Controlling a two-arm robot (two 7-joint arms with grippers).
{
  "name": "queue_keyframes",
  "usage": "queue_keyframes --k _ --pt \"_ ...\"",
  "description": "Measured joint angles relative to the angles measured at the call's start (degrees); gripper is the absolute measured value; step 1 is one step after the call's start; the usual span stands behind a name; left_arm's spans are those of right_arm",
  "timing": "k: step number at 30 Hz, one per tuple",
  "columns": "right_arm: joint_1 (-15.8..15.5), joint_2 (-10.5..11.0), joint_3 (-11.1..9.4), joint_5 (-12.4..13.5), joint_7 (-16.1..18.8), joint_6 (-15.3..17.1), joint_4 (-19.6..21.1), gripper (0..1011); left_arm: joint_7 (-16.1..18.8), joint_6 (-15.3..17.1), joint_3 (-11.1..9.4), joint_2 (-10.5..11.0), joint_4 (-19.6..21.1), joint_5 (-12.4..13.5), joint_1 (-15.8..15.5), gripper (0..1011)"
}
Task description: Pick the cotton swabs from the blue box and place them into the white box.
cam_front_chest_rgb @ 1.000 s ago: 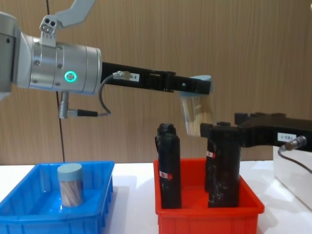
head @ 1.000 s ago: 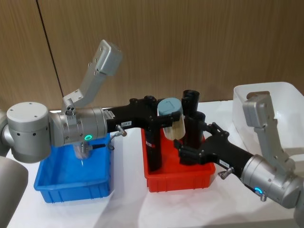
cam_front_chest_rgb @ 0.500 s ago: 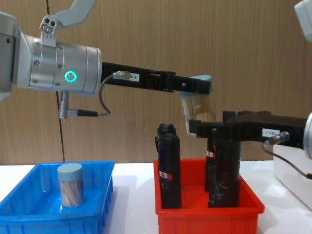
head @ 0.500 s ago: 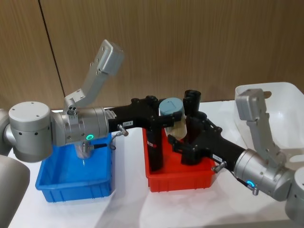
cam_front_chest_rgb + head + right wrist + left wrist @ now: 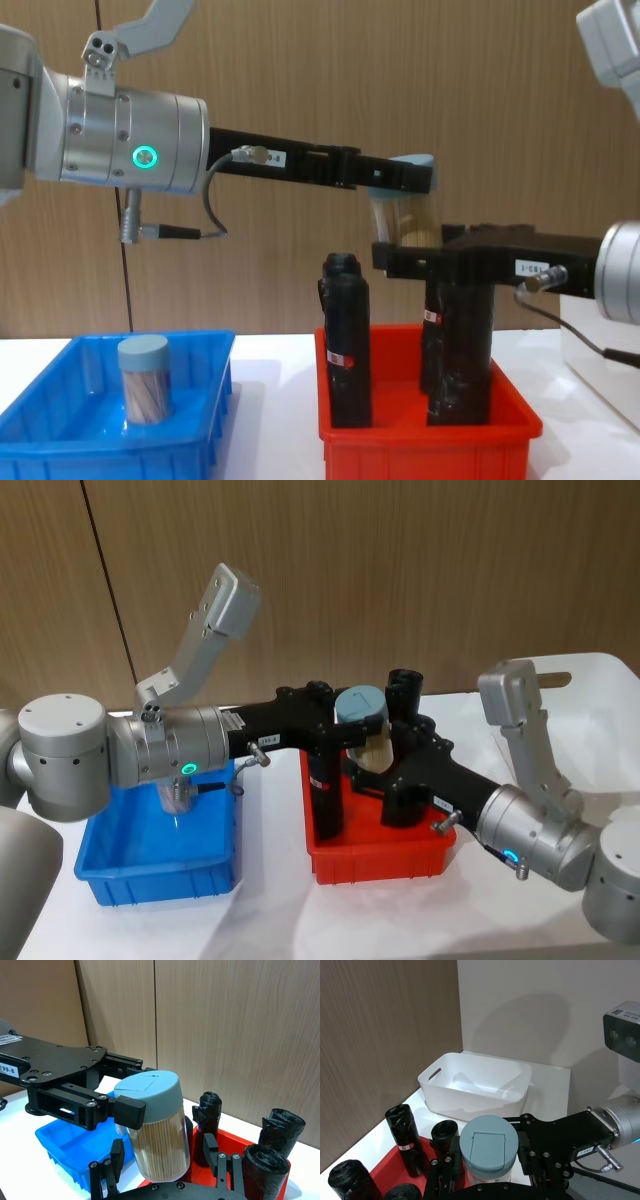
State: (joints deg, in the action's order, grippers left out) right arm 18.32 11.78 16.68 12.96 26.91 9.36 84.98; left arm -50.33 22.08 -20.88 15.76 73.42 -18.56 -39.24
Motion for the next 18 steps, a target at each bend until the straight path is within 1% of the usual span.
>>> queue_keyframes --k 3,10,12,13,15,18 --pt "0.3 -0.2 0.1 -0.2 0.0 -0.2 -0.4 964 0.0 0.0 0.0 0.0 0.0 0.0 0.0 666" --pt "1.0 -0.6 0.6 -1.1 0.0 -1.0 -1.4 789 0.0 0.0 0.0 0.0 0.0 0.0 0.0 666" --pt "1.2 -0.7 0.7 -1.3 0.0 -1.1 -1.5 714 0.0 0.0 0.0 0.0 0.0 0.0 0.0 666" --pt "1.2 -0.8 0.7 -1.5 0.0 -1.2 -1.6 714 0.0 0.0 0.0 0.0 0.0 0.0 0.0 666" --pt "1.4 -0.9 0.9 -1.7 0.0 -1.3 -1.7 653 0.0 0.0 0.0 0.0 0.0 0.0 0.0 666" --pt "1.5 -0.9 1.0 -2.0 0.0 -1.4 -1.8 650 0.1 0.0 0.0 0.0 0.0 0.0 0.0 666"
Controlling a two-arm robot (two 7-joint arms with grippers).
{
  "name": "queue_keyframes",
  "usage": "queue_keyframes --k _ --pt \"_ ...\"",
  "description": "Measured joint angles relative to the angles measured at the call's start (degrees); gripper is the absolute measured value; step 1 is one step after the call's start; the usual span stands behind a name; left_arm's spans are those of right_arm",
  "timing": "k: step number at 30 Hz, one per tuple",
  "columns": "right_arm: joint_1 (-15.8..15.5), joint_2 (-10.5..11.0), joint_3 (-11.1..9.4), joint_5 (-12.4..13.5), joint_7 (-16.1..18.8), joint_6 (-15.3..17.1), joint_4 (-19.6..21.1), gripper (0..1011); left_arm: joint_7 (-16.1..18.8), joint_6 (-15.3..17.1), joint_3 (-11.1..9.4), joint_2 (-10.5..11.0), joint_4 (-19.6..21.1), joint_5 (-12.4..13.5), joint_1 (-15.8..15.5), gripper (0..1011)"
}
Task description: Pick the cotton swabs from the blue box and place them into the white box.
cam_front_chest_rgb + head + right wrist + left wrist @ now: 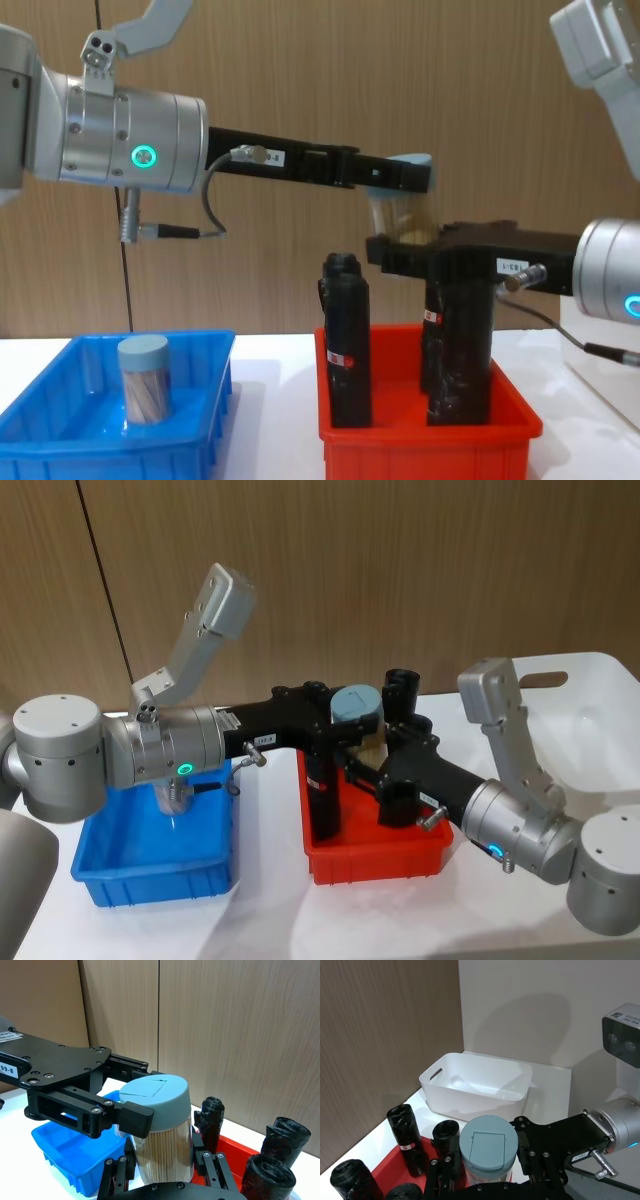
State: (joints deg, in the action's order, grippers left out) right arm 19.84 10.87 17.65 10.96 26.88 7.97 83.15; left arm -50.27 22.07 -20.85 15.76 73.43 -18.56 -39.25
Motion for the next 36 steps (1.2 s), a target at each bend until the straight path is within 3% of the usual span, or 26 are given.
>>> queue_keyframes --k 8,10,18,36 --pt "0.2 -0.2 0.3 -0.5 -0.3 -0.2 -0.1 649 0.0 0.0 0.0 0.0 0.0 0.0 0.0 702" --pt "0.3 -0.2 0.4 -0.5 -0.3 -0.3 -0.1 649 0.0 0.0 0.0 0.0 0.0 0.0 0.0 794" --pt "0.3 -0.2 0.5 -0.5 -0.6 -0.5 0.0 649 -0.1 0.0 0.0 0.0 0.0 0.0 0.0 995" --pt "0.1 0.3 0.3 0.0 -2.1 -0.9 -0.2 649 -0.1 0.0 0.0 0.0 0.0 0.0 0.0 1004"
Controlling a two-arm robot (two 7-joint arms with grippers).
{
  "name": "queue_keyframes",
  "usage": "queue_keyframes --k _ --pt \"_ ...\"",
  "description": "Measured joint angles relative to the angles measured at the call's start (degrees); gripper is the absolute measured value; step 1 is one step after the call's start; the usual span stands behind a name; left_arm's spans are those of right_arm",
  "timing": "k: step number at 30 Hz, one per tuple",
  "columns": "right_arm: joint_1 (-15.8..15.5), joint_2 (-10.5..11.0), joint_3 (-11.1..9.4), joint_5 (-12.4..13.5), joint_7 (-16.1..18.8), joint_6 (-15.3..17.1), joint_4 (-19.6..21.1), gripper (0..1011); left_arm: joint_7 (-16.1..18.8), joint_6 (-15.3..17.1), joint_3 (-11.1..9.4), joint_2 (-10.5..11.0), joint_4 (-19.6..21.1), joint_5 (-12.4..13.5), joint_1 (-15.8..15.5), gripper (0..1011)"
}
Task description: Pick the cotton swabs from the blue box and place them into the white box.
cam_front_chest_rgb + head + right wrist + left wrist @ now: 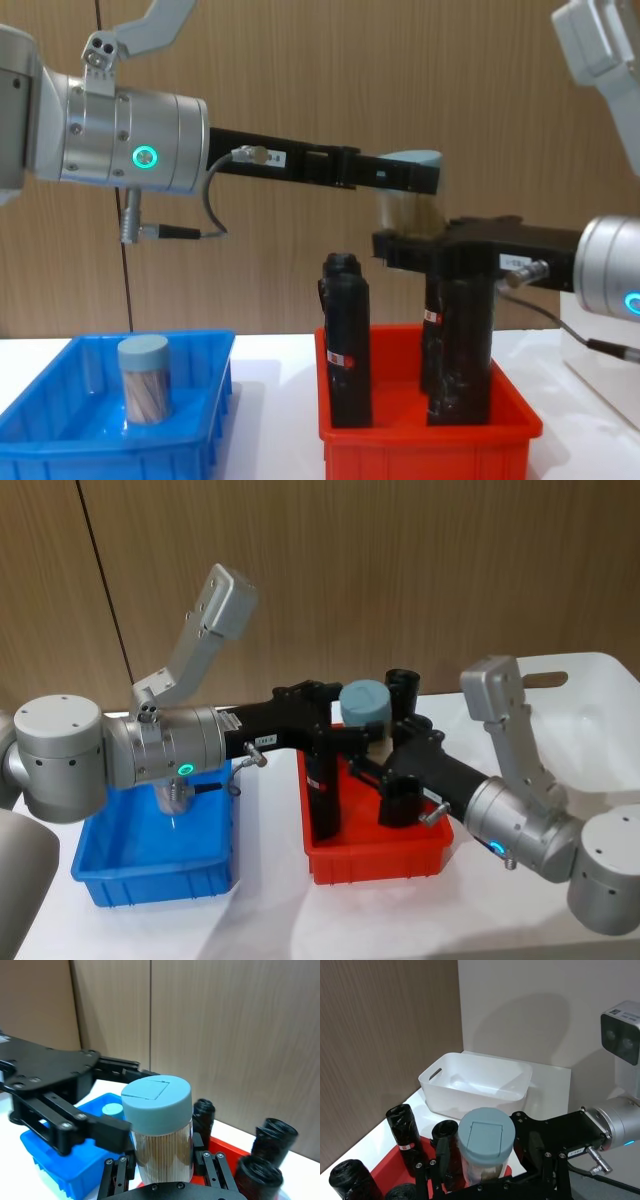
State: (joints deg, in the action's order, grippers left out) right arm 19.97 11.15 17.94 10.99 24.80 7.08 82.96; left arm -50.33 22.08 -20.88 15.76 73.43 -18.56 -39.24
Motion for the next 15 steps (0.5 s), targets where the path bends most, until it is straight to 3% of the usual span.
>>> queue_keyframes --k 15 --pt "-1.5 3.1 -3.0 1.5 -4.8 0.4 -1.0 649 0.0 0.0 0.0 0.0 0.0 0.0 0.0 1004"
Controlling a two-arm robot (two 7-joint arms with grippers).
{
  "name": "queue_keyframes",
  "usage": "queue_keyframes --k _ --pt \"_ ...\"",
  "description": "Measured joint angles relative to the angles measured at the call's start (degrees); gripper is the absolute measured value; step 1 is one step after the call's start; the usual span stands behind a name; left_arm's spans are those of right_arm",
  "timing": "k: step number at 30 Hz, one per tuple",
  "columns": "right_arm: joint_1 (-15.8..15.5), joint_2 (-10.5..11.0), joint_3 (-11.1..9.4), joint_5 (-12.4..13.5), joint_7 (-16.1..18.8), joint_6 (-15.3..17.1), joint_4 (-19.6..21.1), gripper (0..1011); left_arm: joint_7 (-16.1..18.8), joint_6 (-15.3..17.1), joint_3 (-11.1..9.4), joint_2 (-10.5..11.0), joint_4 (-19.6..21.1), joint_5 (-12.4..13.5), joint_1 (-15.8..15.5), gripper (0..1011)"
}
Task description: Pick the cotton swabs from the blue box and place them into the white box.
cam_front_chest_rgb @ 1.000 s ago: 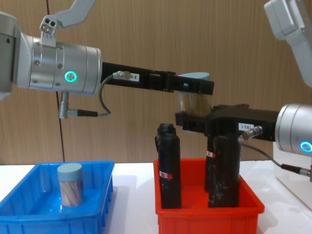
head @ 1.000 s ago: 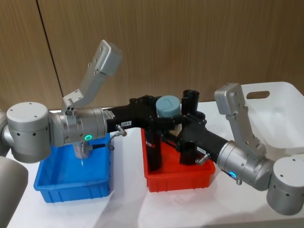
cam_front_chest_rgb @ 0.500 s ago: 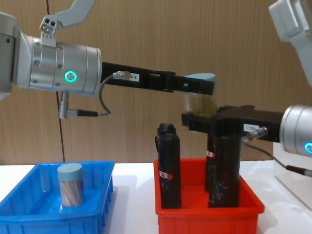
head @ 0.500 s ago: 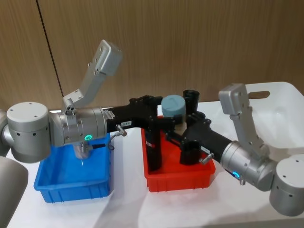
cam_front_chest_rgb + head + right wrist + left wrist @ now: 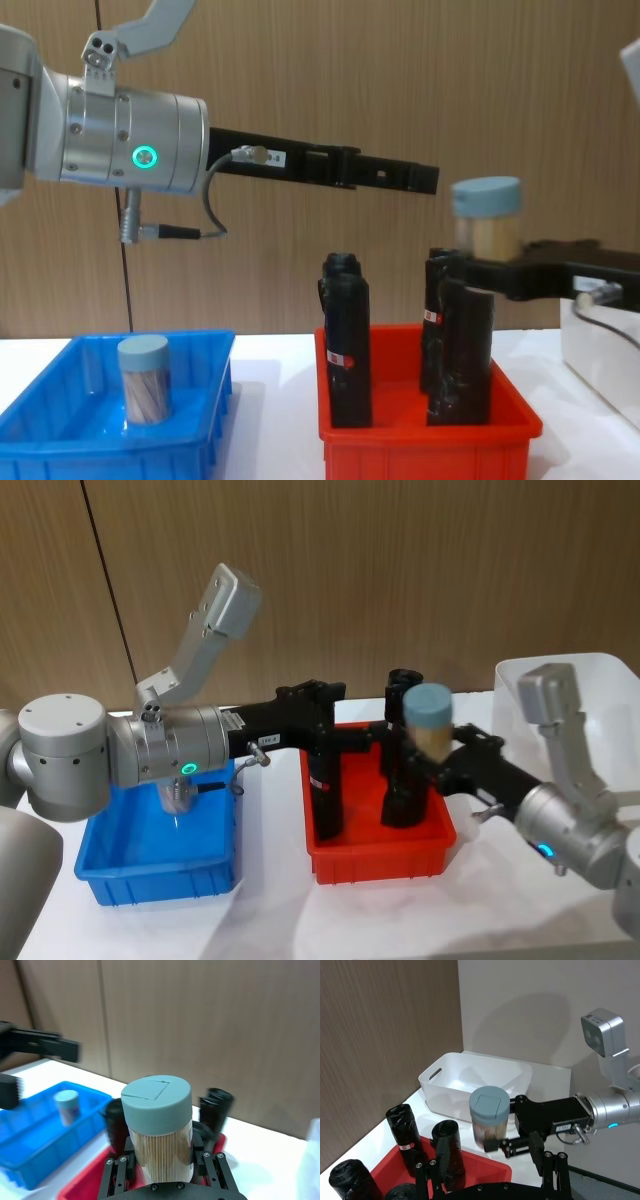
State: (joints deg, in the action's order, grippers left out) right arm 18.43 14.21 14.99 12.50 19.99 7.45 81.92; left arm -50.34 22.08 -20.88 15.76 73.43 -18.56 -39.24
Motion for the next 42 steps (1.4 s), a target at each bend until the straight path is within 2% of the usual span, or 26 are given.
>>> queue_keyframes --k 16,26,39,42 --pt "0.0 3.7 -4.6 0.7 -6.4 -0.9 -2.9 649 0.0 0.0 0.0 0.0 0.0 0.0 0.0 1004" --pt "1.9 5.6 -7.5 0.2 -10.4 -2.4 -7.2 649 0.0 0.0 0.0 0.0 0.0 0.0 0.0 1004" --pt "3.7 6.6 -9.4 -0.1 -12.4 -3.6 -11.6 649 0.0 0.0 0.0 0.0 0.0 0.0 0.0 1004" --pt "4.0 6.8 -9.8 0.0 -12.7 -3.8 -12.4 707 0.0 0.0 0.0 0.0 0.0 0.0 0.0 1004"
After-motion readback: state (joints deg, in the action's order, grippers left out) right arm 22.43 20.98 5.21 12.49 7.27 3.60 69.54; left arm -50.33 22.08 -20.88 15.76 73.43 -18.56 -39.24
